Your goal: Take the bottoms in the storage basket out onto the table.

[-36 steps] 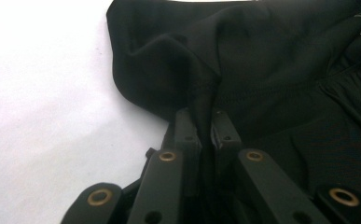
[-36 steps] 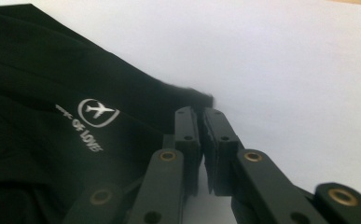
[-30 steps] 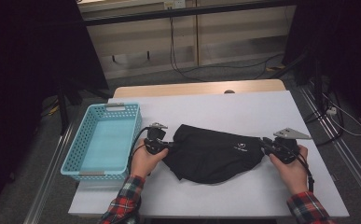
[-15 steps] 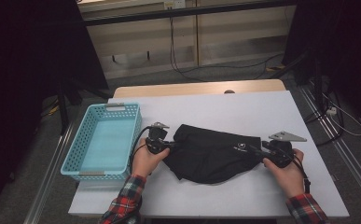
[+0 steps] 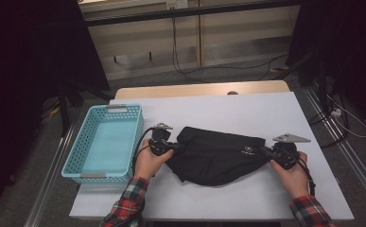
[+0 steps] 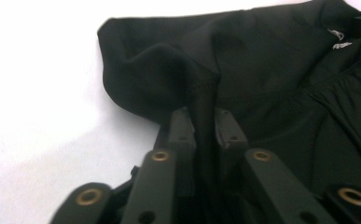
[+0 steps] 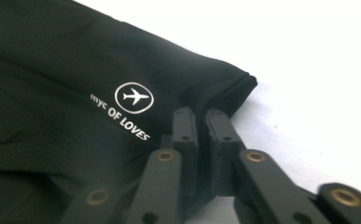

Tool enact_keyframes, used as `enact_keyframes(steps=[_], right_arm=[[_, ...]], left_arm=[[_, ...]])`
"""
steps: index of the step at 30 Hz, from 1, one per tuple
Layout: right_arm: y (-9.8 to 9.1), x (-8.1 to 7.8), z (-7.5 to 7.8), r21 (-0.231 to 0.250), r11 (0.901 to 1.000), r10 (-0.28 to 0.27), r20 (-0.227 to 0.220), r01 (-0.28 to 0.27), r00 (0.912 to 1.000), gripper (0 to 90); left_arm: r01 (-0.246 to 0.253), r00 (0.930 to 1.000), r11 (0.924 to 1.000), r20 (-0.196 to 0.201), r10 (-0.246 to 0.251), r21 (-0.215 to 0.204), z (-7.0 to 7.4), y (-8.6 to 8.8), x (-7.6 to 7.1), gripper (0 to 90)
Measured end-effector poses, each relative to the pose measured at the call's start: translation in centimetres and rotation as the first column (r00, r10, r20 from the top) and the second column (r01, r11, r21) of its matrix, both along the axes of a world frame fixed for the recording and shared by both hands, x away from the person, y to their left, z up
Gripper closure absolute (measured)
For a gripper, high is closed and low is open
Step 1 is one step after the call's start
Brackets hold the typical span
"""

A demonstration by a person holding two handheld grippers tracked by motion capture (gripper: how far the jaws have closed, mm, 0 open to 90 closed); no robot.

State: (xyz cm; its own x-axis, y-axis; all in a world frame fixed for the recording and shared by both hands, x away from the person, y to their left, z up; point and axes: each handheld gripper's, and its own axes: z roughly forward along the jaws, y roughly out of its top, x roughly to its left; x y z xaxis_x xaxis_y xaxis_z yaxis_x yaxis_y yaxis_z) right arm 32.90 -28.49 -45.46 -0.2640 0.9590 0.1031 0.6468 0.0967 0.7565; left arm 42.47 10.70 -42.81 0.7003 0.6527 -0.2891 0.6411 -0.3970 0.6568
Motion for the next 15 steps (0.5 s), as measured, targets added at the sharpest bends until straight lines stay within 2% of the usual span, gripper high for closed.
enact_keyframes(steps=[1,2,3,4,6,9,10,11,13,15], right_arm=[[-0.3,0.1,0.0,0.007,0.9999,-0.012,0.002,0.012,0.9999,85.4],[-0.6,0.1,0.1,0.011,0.9997,-0.022,0.001,0.022,0.9998,85.4],[-0.6,0.1,0.1,0.011,0.9997,-0.022,0.001,0.022,0.9998,85.4],[-1.2,0.2,0.2,-0.006,0.9990,-0.045,0.005,0.045,0.9990,85.4],[-1.4,0.2,0.2,-0.011,0.9986,-0.052,0.010,0.052,0.9986,85.1],[-1.5,0.3,0.2,-0.005,0.9986,-0.052,0.011,0.052,0.9986,84.9],[-1.3,0.3,0.2,-0.011,0.9990,-0.044,0.012,0.044,0.9989,84.9],[-1.2,0.3,0.2,-0.014,0.9990,-0.042,0.015,0.043,0.9990,84.8],[-1.2,0.4,0.2,-0.015,0.9991,-0.039,0.019,0.039,0.9991,84.7],[-1.2,0.3,0.2,-0.015,0.9993,-0.033,0.020,0.033,0.9993,84.6]], left_arm=[[-0.018,0.9997,0.9998,0.018,0.019,-0.008,0.1,0.0,0.1,63.3],[-0.075,0.9960,0.9968,0.047,0.077,-0.027,0.4,0.2,0.4,54.8],[-0.075,0.9960,0.9968,0.047,0.077,-0.027,0.4,0.2,0.4,48.8],[-0.098,0.9932,0.9945,0.059,0.101,-0.036,0.6,0.4,0.7,42.9],[-0.133,0.9878,0.9899,0.075,0.137,-0.048,0.7,0.5,1.2,31.7],[-0.158,0.9847,0.9862,0.066,0.161,-0.049,0.5,0.3,2.3,30.2],[-0.177,0.9824,0.9830,0.052,0.179,-0.049,0.2,0.1,3.1,26.6],[-0.177,0.9824,0.9830,0.052,0.179,-0.049,0.2,0.1,3.1,26.3],[-0.188,0.9813,0.9804,0.031,0.190,-0.057,-0.3,-0.2,4.0,27.1],[-0.190,0.9813,0.9806,0.020,0.191,-0.049,-0.8,-0.7,4.7,27.5]])
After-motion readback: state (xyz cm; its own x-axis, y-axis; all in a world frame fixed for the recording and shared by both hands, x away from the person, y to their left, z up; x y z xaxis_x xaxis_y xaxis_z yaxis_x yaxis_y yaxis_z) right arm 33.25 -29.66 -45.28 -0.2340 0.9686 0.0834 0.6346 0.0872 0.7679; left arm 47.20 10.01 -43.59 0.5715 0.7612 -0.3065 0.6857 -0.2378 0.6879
